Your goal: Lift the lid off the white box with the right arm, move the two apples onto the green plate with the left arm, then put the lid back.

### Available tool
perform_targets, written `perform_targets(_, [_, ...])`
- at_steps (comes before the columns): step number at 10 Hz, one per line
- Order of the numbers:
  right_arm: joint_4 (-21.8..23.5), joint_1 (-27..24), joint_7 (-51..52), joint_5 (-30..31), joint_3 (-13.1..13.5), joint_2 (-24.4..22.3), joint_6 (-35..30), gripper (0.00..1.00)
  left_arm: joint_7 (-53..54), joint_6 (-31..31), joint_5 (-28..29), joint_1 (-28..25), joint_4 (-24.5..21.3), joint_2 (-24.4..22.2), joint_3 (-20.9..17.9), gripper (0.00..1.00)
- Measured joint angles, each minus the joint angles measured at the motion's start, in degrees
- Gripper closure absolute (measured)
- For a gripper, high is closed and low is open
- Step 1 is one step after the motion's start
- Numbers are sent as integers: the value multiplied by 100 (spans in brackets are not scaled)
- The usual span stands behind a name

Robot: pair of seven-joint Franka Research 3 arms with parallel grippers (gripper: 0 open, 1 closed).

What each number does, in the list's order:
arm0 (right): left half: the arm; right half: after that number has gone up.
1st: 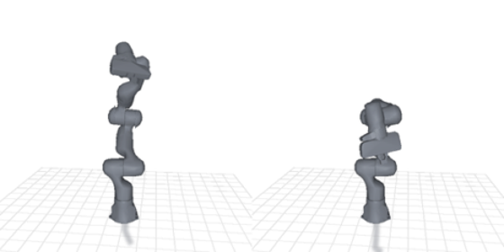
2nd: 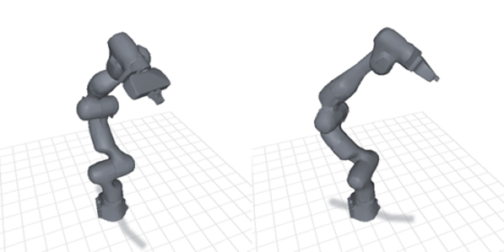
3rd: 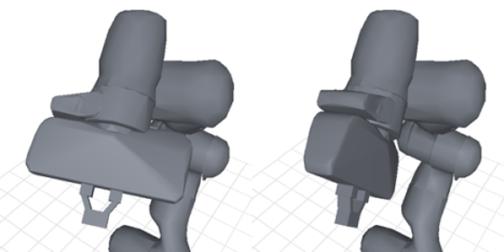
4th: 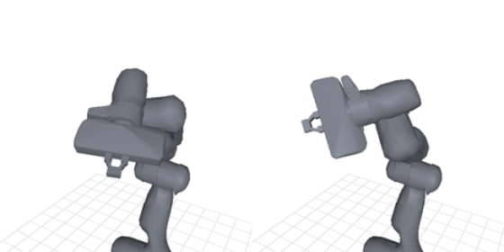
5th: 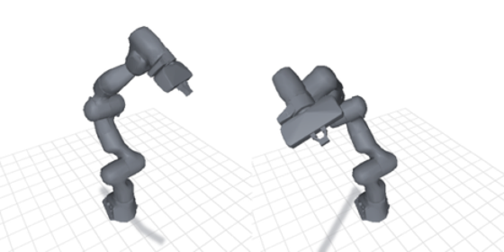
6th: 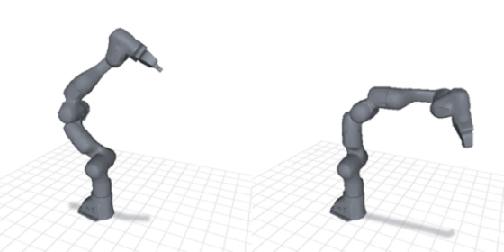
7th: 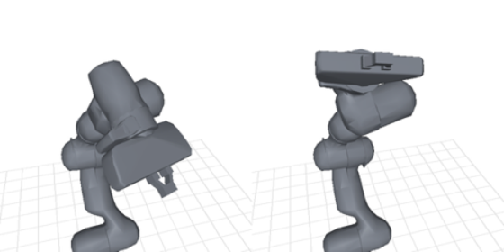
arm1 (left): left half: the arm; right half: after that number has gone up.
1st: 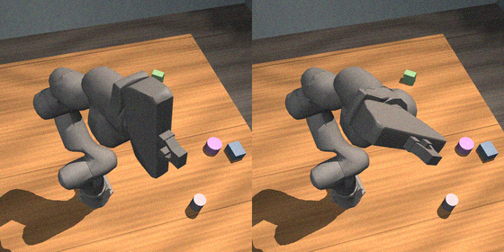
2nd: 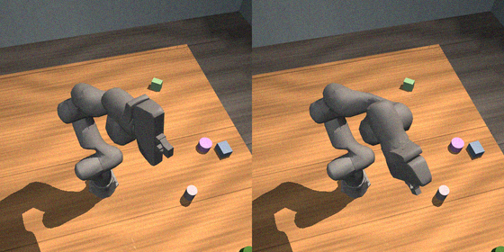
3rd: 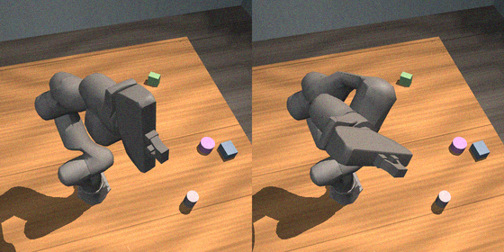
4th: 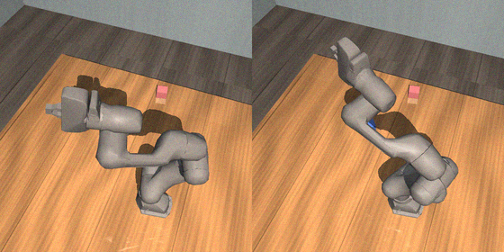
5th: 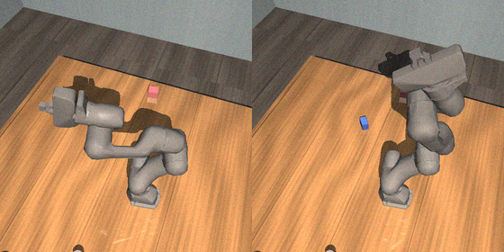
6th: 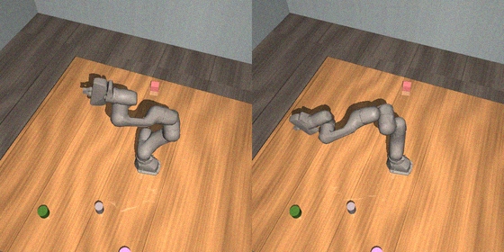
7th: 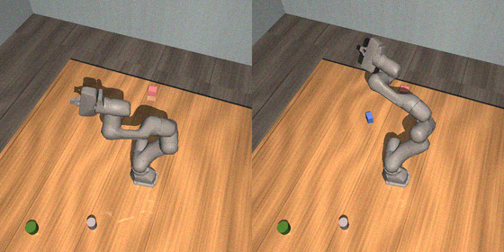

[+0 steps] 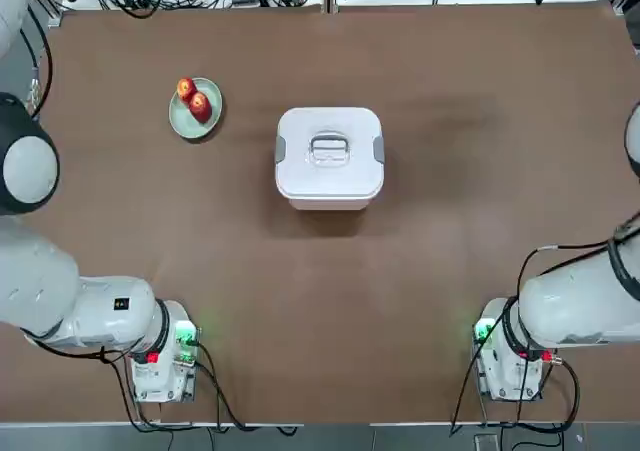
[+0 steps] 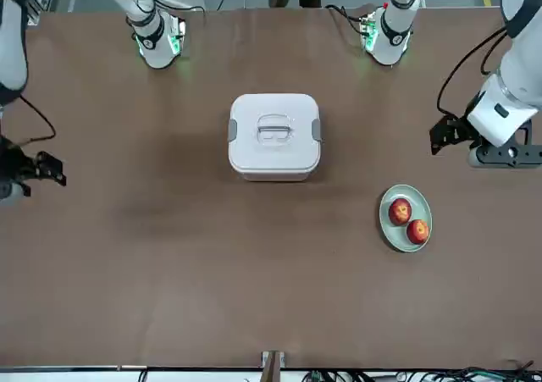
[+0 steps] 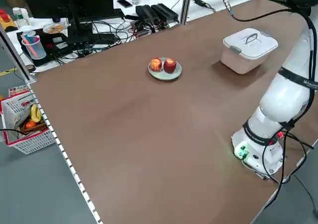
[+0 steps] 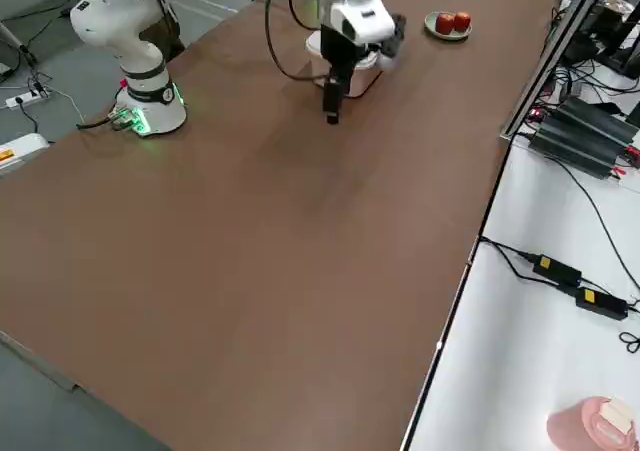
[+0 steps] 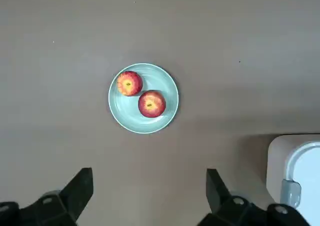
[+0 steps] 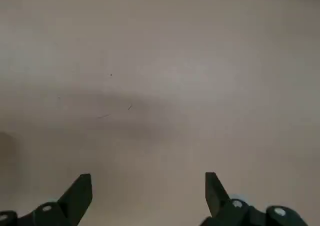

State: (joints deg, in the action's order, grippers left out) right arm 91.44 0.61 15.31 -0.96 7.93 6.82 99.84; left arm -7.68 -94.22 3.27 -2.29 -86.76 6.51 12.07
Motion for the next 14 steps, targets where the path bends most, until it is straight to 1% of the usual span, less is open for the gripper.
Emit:
perform_targets(1, [-60,210,-359,21,146,-209,-305,0,166,-114,65,-53,0,73,-10,0])
perform_targets(2, [-185,355,-551,24,261,-313,-555,0,410,-165,119,-143,0,113,-20,0])
perform_targets(3, [-338,402,-732,24,294,-342,-765,0,639,-177,122,-306,1,121,-26,0])
perform_targets(5, [-489,475,-1162,22,259,-341,-1053,0,782,-178,122,-487,2,130,-33,0])
perform_targets(7, [-570,603,-1514,21,141,-369,-1335,0,783,-183,123,-460,4,149,-22,0])
perform_targets(9, [-606,651,-1586,21,118,-418,-1574,0,795,-204,123,-413,95,147,-82,0])
perform_targets(10, [-606,650,-1586,21,122,-426,-1579,0,826,-204,69,-212,136,146,-388,0])
perform_targets(11, [-605,650,-1586,21,124,-426,-1579,0,869,-204,-15,150,142,147,-871,0])
perform_targets(12, [-606,651,-1587,21,126,-426,-1579,0,886,-204,-57,397,142,148,-1197,0])
perform_targets(14, [-605,651,-1587,21,137,-426,-1579,0,886,-204,-62,451,141,150,-1248,0])
